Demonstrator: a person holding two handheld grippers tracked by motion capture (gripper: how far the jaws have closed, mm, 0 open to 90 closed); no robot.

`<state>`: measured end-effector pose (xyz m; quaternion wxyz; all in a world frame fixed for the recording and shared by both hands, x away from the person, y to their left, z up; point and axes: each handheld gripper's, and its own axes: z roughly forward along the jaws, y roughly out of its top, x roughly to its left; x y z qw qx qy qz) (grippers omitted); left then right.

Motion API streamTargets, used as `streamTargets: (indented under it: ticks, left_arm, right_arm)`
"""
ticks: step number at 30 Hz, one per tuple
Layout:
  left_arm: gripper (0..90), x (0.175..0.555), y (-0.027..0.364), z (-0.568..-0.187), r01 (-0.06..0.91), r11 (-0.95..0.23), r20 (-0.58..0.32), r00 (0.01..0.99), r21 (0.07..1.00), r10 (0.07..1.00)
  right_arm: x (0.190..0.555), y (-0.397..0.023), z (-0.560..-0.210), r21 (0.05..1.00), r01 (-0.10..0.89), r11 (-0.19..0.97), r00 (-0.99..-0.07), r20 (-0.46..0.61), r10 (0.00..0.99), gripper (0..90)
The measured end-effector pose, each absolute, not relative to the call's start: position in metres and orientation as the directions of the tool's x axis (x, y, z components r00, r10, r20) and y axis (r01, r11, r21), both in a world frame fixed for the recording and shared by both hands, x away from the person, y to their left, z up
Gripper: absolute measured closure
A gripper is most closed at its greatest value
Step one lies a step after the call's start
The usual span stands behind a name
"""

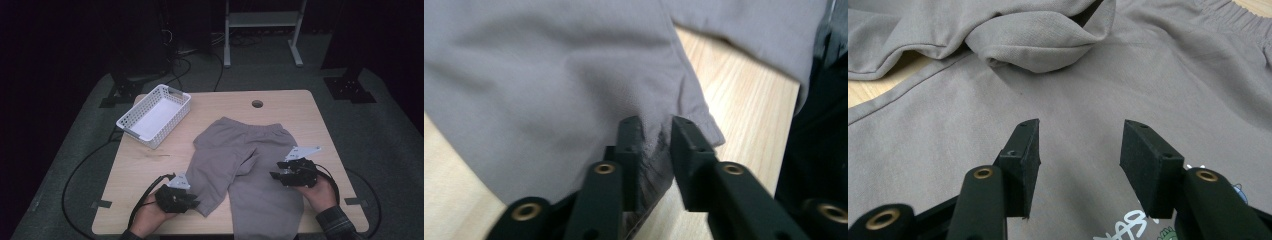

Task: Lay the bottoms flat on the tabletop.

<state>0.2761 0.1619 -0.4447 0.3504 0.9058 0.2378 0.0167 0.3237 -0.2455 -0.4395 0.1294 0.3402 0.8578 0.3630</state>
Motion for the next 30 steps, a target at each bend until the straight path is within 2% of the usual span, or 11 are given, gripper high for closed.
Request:
streamTargets:
  ticks: [6, 7, 13, 18, 22, 27, 30]
  left_arm:
    - [54.8, 0.296, 0.162, -0.432, 0.408, -0.588, -0.104, 0.871, 0.699, 0.481]
    - [52.7, 0.308, 0.159, -0.43, 0.396, -0.579, -0.074, 0.863, 0.713, 0.499]
    - [49.7, 0.335, 0.144, -0.435, 0.375, -0.597, -0.028, 0.861, 0.71, 0.507]
    - [49.9, 0.349, 0.127, -0.452, 0.394, -0.632, -0.028, 0.862, 0.667, 0.507]
    - [57.3, 0.353, 0.121, -0.46, 0.405, -0.652, -0.027, 0.861, 0.641, 0.508]
    - [85.7, 0.353, 0.117, -0.462, 0.39, -0.68, 0.001, 0.867, 0.621, 0.499]
    - [89.4, 0.353, 0.117, -0.462, 0.393, -0.679, -0.007, 0.868, 0.62, 0.497]
  right_arm:
    - [0.324, -0.245, -0.44, 0.709, 0.491, 0.506, -0.734, 0.026, 0.678, 49.1]
    - [0.325, -0.245, -0.44, 0.709, 0.492, 0.506, -0.735, 0.026, 0.678, 49.2]
    - [0.326, -0.244, -0.441, 0.705, 0.491, 0.511, -0.737, 0.024, 0.676, 49.2]
    - [0.327, -0.245, -0.442, 0.706, 0.489, 0.512, -0.738, 0.023, 0.674, 49.2]
    - [0.327, -0.245, -0.442, 0.707, 0.491, 0.509, -0.737, 0.026, 0.676, 49.2]
    - [0.326, -0.246, -0.441, 0.71, 0.491, 0.505, -0.735, 0.026, 0.677, 49.3]
    - [0.326, -0.245, -0.441, 0.708, 0.487, 0.511, -0.737, 0.02, 0.675, 49.3]
